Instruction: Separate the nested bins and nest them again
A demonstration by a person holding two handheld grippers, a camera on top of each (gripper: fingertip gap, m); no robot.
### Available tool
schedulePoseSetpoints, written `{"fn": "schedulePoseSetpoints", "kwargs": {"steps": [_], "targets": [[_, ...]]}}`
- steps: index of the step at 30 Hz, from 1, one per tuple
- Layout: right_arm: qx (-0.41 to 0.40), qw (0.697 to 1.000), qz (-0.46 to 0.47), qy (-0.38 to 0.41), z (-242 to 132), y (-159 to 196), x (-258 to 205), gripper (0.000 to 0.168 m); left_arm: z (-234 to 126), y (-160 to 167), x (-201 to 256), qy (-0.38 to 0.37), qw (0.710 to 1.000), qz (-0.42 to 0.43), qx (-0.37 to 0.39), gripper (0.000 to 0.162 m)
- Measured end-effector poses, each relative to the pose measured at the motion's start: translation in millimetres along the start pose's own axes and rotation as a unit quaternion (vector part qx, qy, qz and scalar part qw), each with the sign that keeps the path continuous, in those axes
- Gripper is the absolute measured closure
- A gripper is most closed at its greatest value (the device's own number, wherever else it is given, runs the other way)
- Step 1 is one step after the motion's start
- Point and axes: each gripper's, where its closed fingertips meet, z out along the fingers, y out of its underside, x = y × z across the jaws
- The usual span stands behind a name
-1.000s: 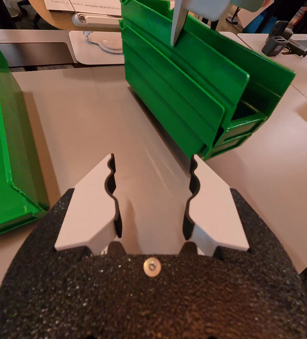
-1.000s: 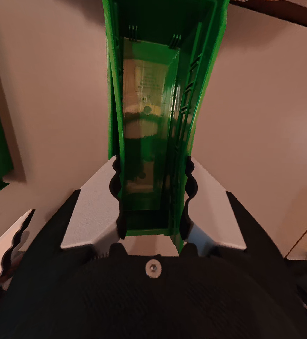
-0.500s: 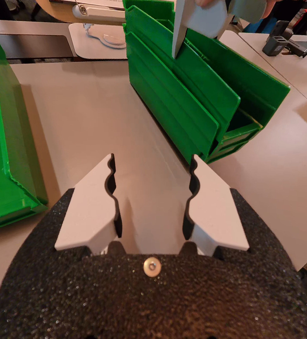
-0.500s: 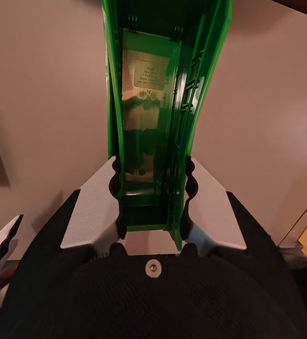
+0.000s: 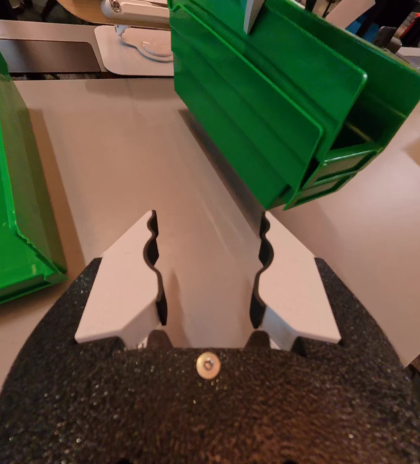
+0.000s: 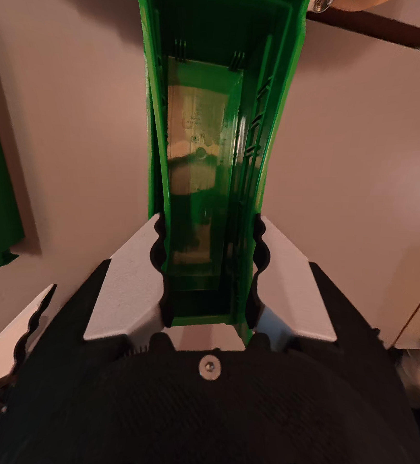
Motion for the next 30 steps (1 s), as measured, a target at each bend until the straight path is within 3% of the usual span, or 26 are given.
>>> {"fn": "schedulePoseSetpoints", "kwargs": {"steps": [8,14,17,21,26,30], "targets": [[-0.015,1.0,-0.01,0.0,20.6,11.2,1.2,0.098,-0.2,-4.4,0.9,0.003,1.0,-0.006,0.006,0.082],[0.021,1.0,-0.009,-0.004,-5.1,-8.0,1.8,0.098,-1.1,-4.7,-0.4,0.0,1.0,-0.006,0.007,0.083],[0.017,1.0,-0.018,0.004,-1.2,-5.9,2.7,0.097,1.4,-4.9,2.3,0.007,1.0,-0.01,0.006,0.083],[0.028,0.999,0.005,-0.045,-2.9,-8.8,-3.8,0.097,2.6,1.5,3.8,0.004,1.0,0.002,-0.001,0.083],[0.017,1.0,-0.011,-0.016,4.2,-2.7,2.3,0.097,3.7,1.0,4.2,0.007,1.0,-0.004,-0.001,0.083],[0.022,0.998,0.01,-0.058,3.2,-3.8,-0.6,0.097,2.6,0.2,4.6,0.007,1.0,-0.003,0.002,0.083]]}}
